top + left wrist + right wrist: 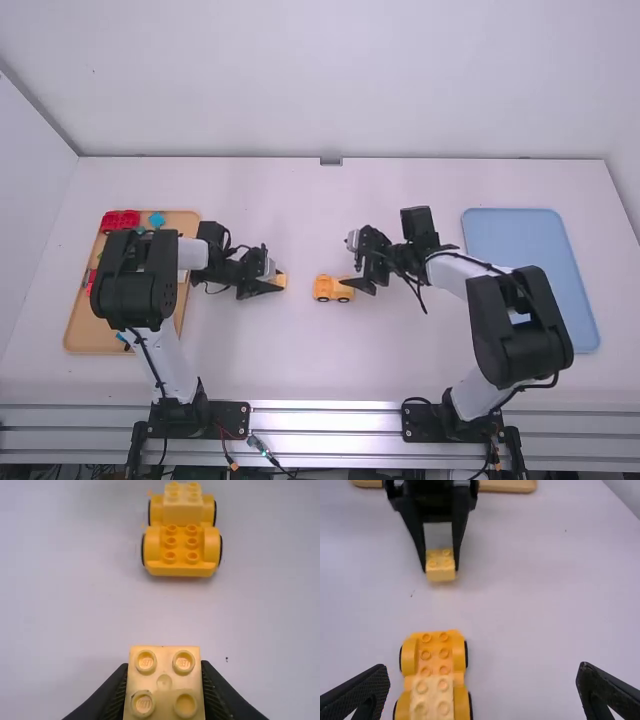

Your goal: Assemble lego blocks to make yellow taxi

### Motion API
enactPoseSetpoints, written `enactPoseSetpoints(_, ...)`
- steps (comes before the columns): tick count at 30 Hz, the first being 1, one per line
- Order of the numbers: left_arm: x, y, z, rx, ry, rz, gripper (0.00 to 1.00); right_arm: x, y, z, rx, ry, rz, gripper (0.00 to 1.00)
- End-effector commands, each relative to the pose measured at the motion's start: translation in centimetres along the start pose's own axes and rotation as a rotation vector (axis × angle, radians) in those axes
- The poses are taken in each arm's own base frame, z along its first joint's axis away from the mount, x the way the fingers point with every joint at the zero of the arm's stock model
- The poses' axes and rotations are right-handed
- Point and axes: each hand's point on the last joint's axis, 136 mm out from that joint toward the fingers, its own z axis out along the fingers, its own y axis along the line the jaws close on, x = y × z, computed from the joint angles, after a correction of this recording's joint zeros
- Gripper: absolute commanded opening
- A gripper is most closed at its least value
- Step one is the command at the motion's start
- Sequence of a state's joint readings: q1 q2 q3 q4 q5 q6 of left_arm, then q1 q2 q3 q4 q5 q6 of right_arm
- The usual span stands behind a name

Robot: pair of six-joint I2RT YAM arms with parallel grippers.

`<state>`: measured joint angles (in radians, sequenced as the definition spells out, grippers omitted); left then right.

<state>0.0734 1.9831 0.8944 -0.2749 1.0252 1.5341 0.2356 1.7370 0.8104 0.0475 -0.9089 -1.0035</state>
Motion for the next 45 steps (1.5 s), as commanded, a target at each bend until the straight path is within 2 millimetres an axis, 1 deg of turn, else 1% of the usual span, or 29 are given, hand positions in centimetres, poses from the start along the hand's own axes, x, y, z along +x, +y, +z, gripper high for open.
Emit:
enactPoseSetpoints(1, -1.6, 0.6, -0.3, 0.0, -0.041, 0.02, 0.35, -0.6, 0.2, -0.4, -0.014, -0.031, -0.048, 0.99)
enactPoseSetpoints(3, -2.8, 0.9, -0.4, 0.006, -0.042, 0.04, 0.34, 0.2, 1.0, -0.3, -0.02, -0.026, -0.054, 0.99)
enactPoseSetpoints(5, -3.2, 0.8, -0.4, 0.009, -0.044, 0.049, 0.34, 0.4, 1.3, -0.2, -0.02, -0.028, -0.058, 0.99)
enactPoseSetpoints(9, -4.9, 0.5, -0.2, 0.02, -0.065, 0.088, 0.34, 1.6, 2.4, 0.1, -0.004, -0.038, -0.072, 0.99)
enactPoseSetpoints(11, -5.9, 0.1, 0.3, 0.037, -0.094, 0.109, 0.34, 2.2, 3.0, 0.2, 0.009, -0.046, -0.082, 0.99)
enactPoseSetpoints(16, -7.1, -0.2, 1.9, 0.066, -0.096, 0.12, 0.33, 2.8, 3.8, 0.4, 0.049, -0.074, -0.059, 0.99)
enactPoseSetpoints(18, -7.0, 0.2, 2.8, 0.057, -0.057, 0.107, 0.3, 3.3, 4.1, 0.9, 0.047, -0.082, -0.049, 0.99)
enactPoseSetpoints(21, -7.1, 0.7, 3.8, 0.044, -0.017, 0.086, 0.28, 4.0, 3.9, 1.8, 0.044, -0.087, -0.032, 0.99)
enactPoseSetpoints(23, -7.2, 0.6, 4.5, 0.045, 0.004, 0.086, 0.28, 4.3, 3.7, 2.4, 0.029, -0.101, -0.013, 0.99)
enactPoseSetpoints(26, -7.6, 0.0, 5.4, 0.065, 0.018, 0.107, 0.28, 4.4, 3.7, 3.2, -0.024, -0.14, -0.012, 0.99)
enactPoseSetpoints(30, -8.1, -0.1, 5.7, 0.07, 0.005, 0.108, 0.27, 4.7, 3.2, 3.4, -0.046, -0.172, 0.006, 0.99)
enactPoseSetpoints(32, -8.3, 0.2, 5.9, 0.06, 0.002, 0.083, 0.27, 5.0, 3.0, 3.7, -0.056, -0.178, 0.016, 0.99)
enactPoseSetpoints(35, -8.5, 0.0, 6.2, 0.067, 0.004, 0.078, 0.27, 5.6, 2.9, 4.4, -0.077, -0.188, 0.031, 0.99)
enactPoseSetpoints(42, -8.7, -0.7, 6.7, 0.089, 0.011, 0.072, 0.26, 5.9, 3.3, 5.6, -0.114, -0.194, 0.036, 1.0)
enactPoseSetpoints(45, -8.8, -0.8, 6.9, 0.091, 0.011, 0.043, 0.25, 6.1, 3.2, 5.8, -0.107, -0.178, 0.027, 0.97)
